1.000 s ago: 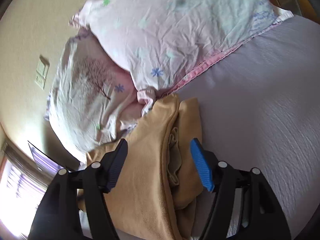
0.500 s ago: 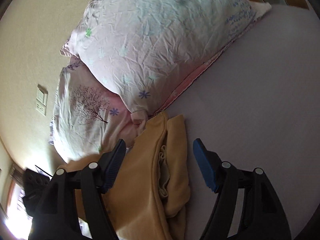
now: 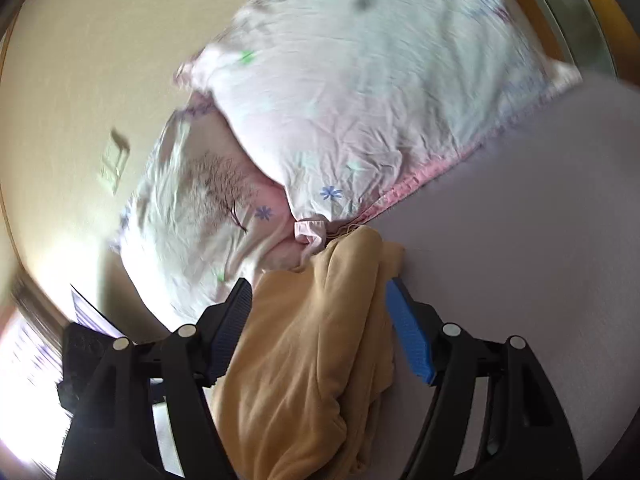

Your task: Fold small clothes

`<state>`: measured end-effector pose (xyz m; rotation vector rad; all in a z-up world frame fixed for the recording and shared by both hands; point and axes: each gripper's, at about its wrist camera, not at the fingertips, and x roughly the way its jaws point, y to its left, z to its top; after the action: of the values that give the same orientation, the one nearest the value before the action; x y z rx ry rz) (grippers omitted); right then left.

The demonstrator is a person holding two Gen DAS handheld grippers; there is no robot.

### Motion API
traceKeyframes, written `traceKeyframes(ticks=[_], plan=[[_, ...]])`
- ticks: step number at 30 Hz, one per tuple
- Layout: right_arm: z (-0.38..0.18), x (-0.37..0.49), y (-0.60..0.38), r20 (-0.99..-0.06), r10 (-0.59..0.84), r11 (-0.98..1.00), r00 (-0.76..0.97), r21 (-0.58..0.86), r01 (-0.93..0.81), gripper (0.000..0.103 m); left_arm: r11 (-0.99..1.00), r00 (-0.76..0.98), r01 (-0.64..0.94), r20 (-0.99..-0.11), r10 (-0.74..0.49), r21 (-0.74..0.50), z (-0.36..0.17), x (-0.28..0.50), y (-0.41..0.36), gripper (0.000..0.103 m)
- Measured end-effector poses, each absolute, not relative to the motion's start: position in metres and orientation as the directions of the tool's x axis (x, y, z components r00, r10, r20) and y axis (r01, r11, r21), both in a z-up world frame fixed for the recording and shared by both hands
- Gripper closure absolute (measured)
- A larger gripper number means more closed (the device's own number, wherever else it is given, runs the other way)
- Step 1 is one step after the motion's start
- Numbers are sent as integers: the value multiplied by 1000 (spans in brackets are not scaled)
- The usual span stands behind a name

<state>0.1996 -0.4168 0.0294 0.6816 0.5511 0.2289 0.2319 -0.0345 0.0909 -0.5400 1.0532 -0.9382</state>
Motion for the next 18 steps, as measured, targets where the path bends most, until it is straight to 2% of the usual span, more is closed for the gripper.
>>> traceKeyframes(ticks=[2,4,7,8,9,10,11,13,15,16,18], plan=[[35,215,-409,-512,300,828,805,559,47,34,549,195,364,-515,-835,-752,83,234,-28,49],[29,233,-410,-572,320,817,756,570,85,38,564,181,349,-537,-824,-748,74,237,-27,49],[12,260,-408,-666,350,807,658,572,149,39,588,151,352,-576,-803,-728,60,236,-35,48],[4,268,-405,-693,361,810,624,564,158,45,594,147,353,-584,-798,-723,57,237,-38,48],[-2,274,-402,-693,384,809,611,571,140,74,595,146,354,-586,-797,-722,54,238,-41,47],[-3,278,-399,-684,405,811,606,575,107,87,592,145,353,-583,-800,-725,53,240,-43,47],[2,281,-396,-685,380,832,622,547,94,91,587,142,353,-578,-803,-729,53,241,-45,46],[19,284,-395,-648,339,855,683,514,63,91,583,142,369,-576,-805,-724,52,238,-51,46],[25,293,-396,-654,311,866,690,494,78,90,586,148,384,-579,-801,-713,53,238,-58,46],[21,296,-397,-682,305,868,665,486,100,83,592,155,386,-583,-798,-707,55,235,-54,46],[17,289,-404,-691,343,836,636,533,128,53,589,177,379,-568,-803,-714,59,236,-52,44]])
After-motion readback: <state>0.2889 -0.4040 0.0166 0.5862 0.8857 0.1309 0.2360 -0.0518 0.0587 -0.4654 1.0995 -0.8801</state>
